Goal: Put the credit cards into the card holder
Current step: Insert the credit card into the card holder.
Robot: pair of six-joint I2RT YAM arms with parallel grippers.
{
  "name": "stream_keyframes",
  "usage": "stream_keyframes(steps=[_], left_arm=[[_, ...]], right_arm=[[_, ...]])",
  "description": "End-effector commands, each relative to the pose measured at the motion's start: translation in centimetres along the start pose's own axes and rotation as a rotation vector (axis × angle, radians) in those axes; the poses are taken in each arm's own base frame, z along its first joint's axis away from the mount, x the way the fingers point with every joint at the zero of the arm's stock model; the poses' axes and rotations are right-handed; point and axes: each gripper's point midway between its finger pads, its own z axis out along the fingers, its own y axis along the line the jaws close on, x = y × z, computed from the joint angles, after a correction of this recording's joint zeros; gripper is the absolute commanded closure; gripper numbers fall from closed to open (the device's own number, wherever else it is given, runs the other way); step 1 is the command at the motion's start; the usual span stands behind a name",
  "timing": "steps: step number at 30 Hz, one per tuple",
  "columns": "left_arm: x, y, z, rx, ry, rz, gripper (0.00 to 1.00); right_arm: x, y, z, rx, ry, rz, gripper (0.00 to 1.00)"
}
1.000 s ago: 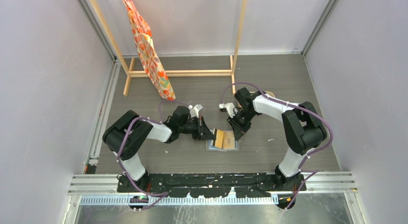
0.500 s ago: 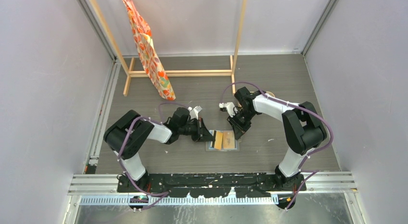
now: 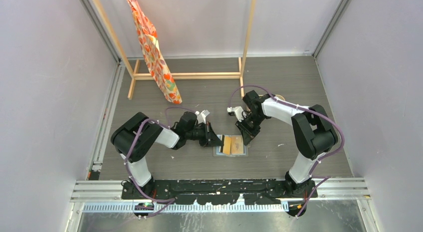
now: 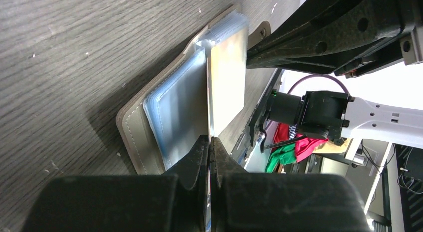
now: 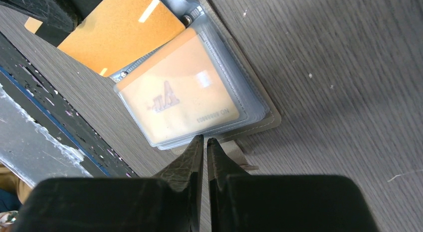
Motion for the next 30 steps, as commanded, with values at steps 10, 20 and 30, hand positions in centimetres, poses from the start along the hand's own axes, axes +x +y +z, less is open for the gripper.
stream_keyframes(steps=[10,20,30], left_arm=[[-1.3,-2.3,-1.2,0.041,-0.07,0.081,1.0],[-1.6,-1.6,0.0,0.047,-0.056,0.051,1.0],[-1.5,-1.6,0.0,0.059,-0.059,0.044,1.0]], right_arm=[[-1.0,-0.1,-0.5,0.013,-0.016,-0.011,0.88],[-1.0,-0.1,-0.5,0.012,-0.014,-0.008,0.88],[-0.9,-0.1,-0.4,0.011,-0.01,-0.008,0.88]])
